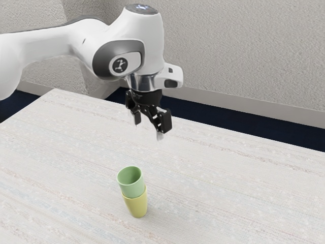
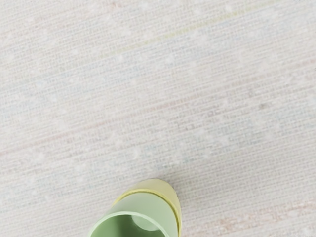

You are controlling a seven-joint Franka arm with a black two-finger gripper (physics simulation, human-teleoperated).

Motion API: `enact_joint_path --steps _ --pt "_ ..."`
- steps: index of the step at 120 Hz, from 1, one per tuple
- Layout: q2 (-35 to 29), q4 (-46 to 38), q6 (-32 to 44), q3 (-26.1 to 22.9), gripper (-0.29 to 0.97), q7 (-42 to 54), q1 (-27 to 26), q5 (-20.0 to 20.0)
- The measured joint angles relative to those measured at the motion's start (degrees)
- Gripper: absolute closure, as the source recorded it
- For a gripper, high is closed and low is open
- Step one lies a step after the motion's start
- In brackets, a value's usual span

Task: Place the left cup onto the right cup

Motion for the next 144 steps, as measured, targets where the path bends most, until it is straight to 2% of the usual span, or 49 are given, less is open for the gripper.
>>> enact_joint_path --steps 58,121,144 --pt "-1.19 1.9 -2.49 3.99 0.0 4.81 0.6 -0.05" --pt "-1.27 2.71 -4.13 5.51 0.0 7.18 21.19 0.18" --pt "-1.75 2.72 -4.37 5.24 0.0 7.65 25.19 0.25"
